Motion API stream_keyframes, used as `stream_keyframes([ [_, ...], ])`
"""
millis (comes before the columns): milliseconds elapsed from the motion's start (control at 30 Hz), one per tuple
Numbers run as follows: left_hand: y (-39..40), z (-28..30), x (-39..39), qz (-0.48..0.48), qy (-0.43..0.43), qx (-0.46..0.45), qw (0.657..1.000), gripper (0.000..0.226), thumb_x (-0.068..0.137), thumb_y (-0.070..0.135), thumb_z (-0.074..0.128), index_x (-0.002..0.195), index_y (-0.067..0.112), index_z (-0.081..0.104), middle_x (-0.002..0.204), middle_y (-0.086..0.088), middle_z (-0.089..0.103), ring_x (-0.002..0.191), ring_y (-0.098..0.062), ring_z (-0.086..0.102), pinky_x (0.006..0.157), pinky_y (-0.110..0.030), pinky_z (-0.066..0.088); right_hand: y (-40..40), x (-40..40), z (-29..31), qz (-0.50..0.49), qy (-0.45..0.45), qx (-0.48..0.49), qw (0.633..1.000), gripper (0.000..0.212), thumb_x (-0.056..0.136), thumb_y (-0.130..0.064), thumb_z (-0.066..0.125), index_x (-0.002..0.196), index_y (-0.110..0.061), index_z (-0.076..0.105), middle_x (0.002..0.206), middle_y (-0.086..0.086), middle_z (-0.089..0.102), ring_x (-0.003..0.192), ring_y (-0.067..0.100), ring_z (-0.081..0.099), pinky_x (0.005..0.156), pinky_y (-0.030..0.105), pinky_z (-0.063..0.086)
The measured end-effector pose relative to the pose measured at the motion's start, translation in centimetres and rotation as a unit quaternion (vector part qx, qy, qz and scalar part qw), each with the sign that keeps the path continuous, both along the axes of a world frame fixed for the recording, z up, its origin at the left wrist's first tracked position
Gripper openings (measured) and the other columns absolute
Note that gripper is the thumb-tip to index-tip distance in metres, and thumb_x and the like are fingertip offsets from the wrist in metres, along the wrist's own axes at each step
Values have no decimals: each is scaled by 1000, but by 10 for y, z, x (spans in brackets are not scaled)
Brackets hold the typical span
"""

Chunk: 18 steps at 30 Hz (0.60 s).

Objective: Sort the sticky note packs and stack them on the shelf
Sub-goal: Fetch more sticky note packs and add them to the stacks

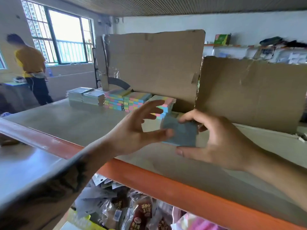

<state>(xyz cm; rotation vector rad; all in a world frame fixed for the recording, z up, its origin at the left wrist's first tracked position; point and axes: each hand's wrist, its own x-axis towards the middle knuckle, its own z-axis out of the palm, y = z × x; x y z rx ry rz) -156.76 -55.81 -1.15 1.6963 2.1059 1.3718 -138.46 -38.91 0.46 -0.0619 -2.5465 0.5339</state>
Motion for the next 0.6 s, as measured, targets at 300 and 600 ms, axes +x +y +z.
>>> stream_keyframes([
  [300,-35,50,-60,4,205,-197,959,83,63,70,83,137,51,50,133,36,50,122,11,44,101,-16,37,-32,-63,11,4,-64,-61,996,69,60,-70,82,110,-35,51,109,-14,64,101,12,61,89,45,52],
  [600,-89,53,-188,38,252,-287,923,91,64,66,86,142,50,41,140,29,44,128,0,45,108,-28,41,-102,-194,19,4,-95,-39,995,71,69,-69,81,125,-50,43,129,-27,56,121,-2,53,100,34,49],
])
